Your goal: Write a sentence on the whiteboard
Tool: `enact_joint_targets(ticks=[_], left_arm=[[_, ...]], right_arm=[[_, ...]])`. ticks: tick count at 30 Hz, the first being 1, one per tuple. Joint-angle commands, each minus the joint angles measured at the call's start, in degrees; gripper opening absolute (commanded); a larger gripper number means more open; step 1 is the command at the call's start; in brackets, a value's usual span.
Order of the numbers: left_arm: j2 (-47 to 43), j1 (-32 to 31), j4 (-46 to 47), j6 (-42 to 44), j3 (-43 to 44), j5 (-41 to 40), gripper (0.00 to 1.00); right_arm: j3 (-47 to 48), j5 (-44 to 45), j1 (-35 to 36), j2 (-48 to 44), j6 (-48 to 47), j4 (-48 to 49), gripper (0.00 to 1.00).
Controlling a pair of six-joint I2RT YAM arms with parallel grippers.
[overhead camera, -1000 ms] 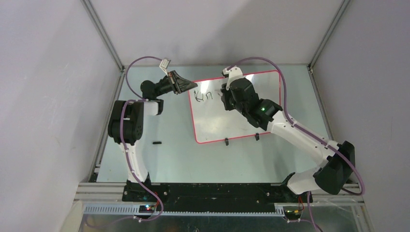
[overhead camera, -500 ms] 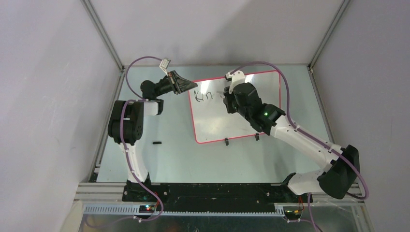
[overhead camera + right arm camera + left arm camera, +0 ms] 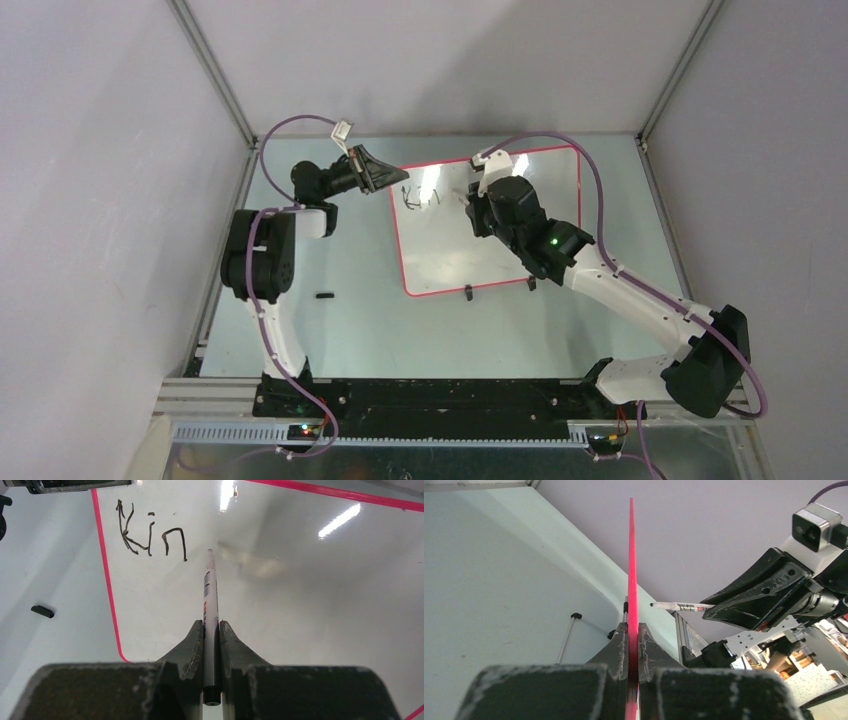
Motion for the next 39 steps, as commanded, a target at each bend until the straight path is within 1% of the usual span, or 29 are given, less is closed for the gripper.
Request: enact_joint_targets(ticks=[1,8,15,22,27,31,39], left_arm=[[-3.6,-0.9,-3.8,5.1,-0.1,-0.6,0.0],[-4.8,-0.9,-7.4,8.5,-0.6,-0.8,0.0],[-5.0,-0.9,-7.0,8.5,-0.7,-0.6,0.0],[-4.7,-1.0,-4.3,6.9,-0.8,-0.4,0.0],[-3.9,-0.9,1.5,2.5,-0.8,-0.1,0.0],[-3.2,-0.9,4.3,0.2,-0.4,0.1,0.0],[-2.8,-1.0,5.9,-1.2,-0.2,0.4,0.0]], right_arm=[[-0.1,0.7,-0.3,-2.0,-0.7,2.7,0.0],[1.7,-2.2,-0.3,-0.6,-0.7,1.2,0.0],[6.6,-3.9,0.2,2.9,-0.5,-3.0,0.0],[8.1,-3.3,0.4,4.0,-0.4,-4.3,0.0],[8.6,-3.1,0.3,4.6,-0.3,-4.7,0.0],[9.2,-2.9,0.2,5.2,-0.2,-5.0,0.0],[9.7,-2.0,0.2,5.5,-0.3,-5.1,0.0]])
